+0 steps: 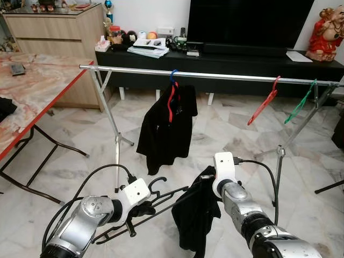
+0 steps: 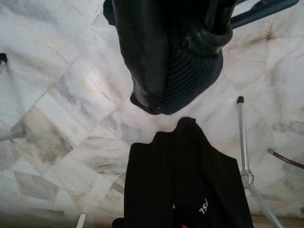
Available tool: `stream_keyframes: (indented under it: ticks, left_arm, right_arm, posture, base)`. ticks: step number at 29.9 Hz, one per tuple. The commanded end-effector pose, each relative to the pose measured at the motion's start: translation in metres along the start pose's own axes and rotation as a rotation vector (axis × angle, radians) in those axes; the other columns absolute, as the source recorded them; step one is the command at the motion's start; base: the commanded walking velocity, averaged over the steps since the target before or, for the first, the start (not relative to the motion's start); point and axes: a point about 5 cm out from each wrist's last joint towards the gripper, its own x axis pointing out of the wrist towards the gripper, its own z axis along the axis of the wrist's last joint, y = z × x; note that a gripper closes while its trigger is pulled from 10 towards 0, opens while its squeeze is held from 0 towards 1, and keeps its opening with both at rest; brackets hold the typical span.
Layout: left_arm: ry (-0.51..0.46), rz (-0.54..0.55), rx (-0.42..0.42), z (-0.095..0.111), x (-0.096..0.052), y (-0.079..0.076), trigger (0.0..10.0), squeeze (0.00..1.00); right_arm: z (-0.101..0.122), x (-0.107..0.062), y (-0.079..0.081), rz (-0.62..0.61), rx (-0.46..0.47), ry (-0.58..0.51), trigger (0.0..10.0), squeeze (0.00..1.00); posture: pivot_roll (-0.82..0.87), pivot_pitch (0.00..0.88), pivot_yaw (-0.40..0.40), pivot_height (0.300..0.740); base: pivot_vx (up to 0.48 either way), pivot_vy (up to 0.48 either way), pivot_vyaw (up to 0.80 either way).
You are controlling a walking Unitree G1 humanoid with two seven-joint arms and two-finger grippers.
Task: Hang hanger
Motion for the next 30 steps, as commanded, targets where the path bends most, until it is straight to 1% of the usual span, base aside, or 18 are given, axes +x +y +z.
stream_keyframes:
  ticks: [1,5,7,9,11,12,17,20,21,23,24,27,30]
  left_arm:
    - [-0.001,-0.018,0.013,0.002,-0.002,-0.002,10.0,0.0]
    - [0.007,-0.008,0.009,0.001,-0.002,-0.002,10.0,0.0]
    - [0.015,-0.008,-0.002,0.0,-0.001,-0.002,10.0,0.0]
    - [0.016,-0.007,-0.004,0.0,-0.001,-0.002,10.0,0.0]
    - [0.034,0.001,-0.001,-0.001,-0.001,0.0,10.0,0.0]
    - [0.034,0.001,-0.001,-0.001,-0.001,0.0,10.0,0.0]
    - [0.048,0.037,-0.005,-0.002,0.002,0.004,10.0,0.0]
    - [0.052,0.055,-0.01,-0.002,0.004,0.005,10.0,0.0]
    - [0.061,0.09,-0.008,-0.003,0.005,0.009,10.0,0.0]
    - [0.061,0.1,-0.008,-0.003,0.005,0.01,10.0,0.0]
    - [0.05,0.099,-0.021,-0.003,0.006,0.01,10.0,0.0]
    - [0.044,0.081,-0.023,-0.001,0.007,0.008,10.0,0.0]
    - [0.081,0.131,-0.013,-0.003,0.008,0.013,10.0,0.0]
  right_arm:
    - [0.011,0.001,-0.005,-0.019,-0.016,-0.042,10.0,0.0]
    - [0.016,0.001,-0.006,-0.024,0.014,-0.056,10.0,0.0]
    - [0.017,0.001,-0.002,0.004,0.005,-0.057,10.0,0.0]
    - [0.018,0.001,-0.001,0.009,0.004,-0.058,10.0,0.0]
    - [0.019,0.002,0.005,0.052,0.005,-0.051,10.0,0.0]
    - [0.019,0.002,0.005,0.052,0.005,-0.051,10.0,0.0]
    - [0.021,0.002,0.016,0.143,0.04,-0.045,10.0,0.0]
    - [0.02,0.002,0.017,0.161,0.03,-0.044,10.0,0.0]
    - [0.02,0.002,0.014,0.152,0.046,-0.041,10.0,0.0]
    - [0.02,0.002,0.013,0.147,0.052,-0.04,10.0,0.0]
    - [0.02,0.002,0.013,0.147,0.052,-0.041,10.0,0.0]
    - [0.019,0.002,0.015,0.169,0.02,-0.044,10.0,0.0]
    - [0.026,0.002,0.015,0.144,0.057,-0.066,10.0,0.0]
  posture:
    - [0.16,0.0,-0.059,0.74]
    - [0.15,0.0,-0.056,0.74]
    - [0.15,0.0,-0.054,0.74]
    - [0.15,0.0,-0.054,0.74]
    - [0.16,0.0,-0.054,0.74]
    - [0.16,0.0,-0.054,0.74]
    - [0.15,0.0,-0.05,0.74]
    - [0.15,0.0,-0.05,0.74]
    - [0.14,0.0,-0.051,0.74]
    - [0.14,0.0,-0.05,0.74]
    - [0.14,0.0,-0.049,0.74]
    - [0.14,0.001,-0.048,0.74]
    - [0.14,0.001,-0.048,0.74]
  base:
    - [0.0,0.0,0.0]
    - [0.0,0.0,0.0]
    - [0.0,0.0,0.0]
    - [0.0,0.0,0.0]
    - [0.0,0.0,0.0]
    - [0.0,0.0,0.0]
    - [0.0,0.0,0.0]
    - [0.0,0.0,0.0]
    - [0.0,0.0,0.0]
    - [0.0,0.0,0.0]
    - [0.0,0.0,0.0]
    - [0.0,0.0,0.0]
    - [0.0,0.0,0.0]
